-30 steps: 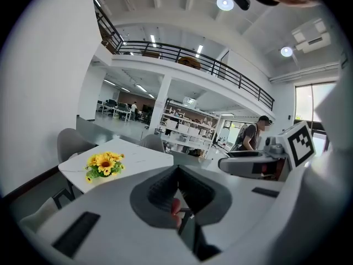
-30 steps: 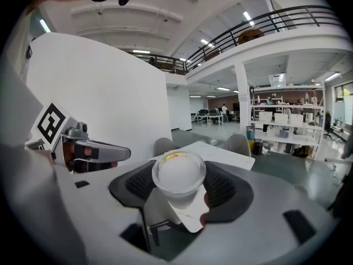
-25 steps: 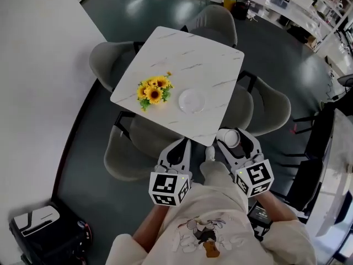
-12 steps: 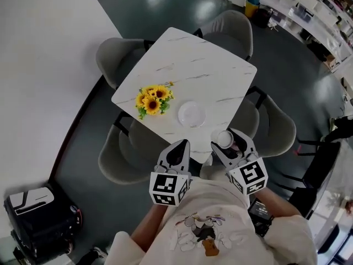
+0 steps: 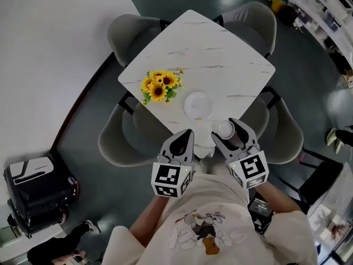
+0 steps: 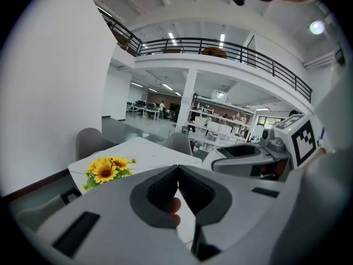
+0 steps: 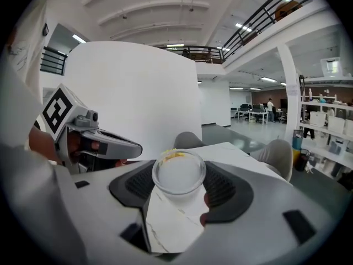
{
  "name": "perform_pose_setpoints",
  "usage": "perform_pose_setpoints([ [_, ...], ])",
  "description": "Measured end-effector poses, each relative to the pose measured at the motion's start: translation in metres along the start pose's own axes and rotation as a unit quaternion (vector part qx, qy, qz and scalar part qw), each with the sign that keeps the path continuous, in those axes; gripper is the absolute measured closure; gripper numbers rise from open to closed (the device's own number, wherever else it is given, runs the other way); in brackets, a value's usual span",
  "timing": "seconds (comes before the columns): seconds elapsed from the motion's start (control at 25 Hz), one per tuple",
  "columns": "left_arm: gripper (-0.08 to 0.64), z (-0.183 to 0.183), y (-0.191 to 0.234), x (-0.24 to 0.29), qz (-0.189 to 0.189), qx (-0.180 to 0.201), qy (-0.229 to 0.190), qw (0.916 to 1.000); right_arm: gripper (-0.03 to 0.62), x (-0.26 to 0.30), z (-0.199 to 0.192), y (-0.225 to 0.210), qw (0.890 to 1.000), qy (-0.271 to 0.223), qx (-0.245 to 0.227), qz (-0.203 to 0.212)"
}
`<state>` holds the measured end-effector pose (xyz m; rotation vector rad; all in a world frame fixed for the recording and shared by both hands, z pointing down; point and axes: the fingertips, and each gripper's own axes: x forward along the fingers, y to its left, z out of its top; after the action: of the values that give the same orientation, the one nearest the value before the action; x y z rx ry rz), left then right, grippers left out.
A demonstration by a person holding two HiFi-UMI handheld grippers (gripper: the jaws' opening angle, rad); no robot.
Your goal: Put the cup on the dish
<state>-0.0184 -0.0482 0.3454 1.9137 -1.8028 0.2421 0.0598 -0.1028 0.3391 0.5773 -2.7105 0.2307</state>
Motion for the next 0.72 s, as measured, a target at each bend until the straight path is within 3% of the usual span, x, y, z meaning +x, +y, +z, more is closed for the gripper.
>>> perform_pose_setpoints([
  [0.32,0.557,0.008,0.007,0.016,-0.004,0.019,-0.005,0.9998,0.321,0.022,-0.004,-0.009,1.0,0.011,0.011,0.0],
  [0.72,0.557,-0.001,0.025,0.033,0.003,0.008,0.006,0.9999,0.321,0.046,-0.014,-0.02,1.0,0.02,0.018,-0.006],
])
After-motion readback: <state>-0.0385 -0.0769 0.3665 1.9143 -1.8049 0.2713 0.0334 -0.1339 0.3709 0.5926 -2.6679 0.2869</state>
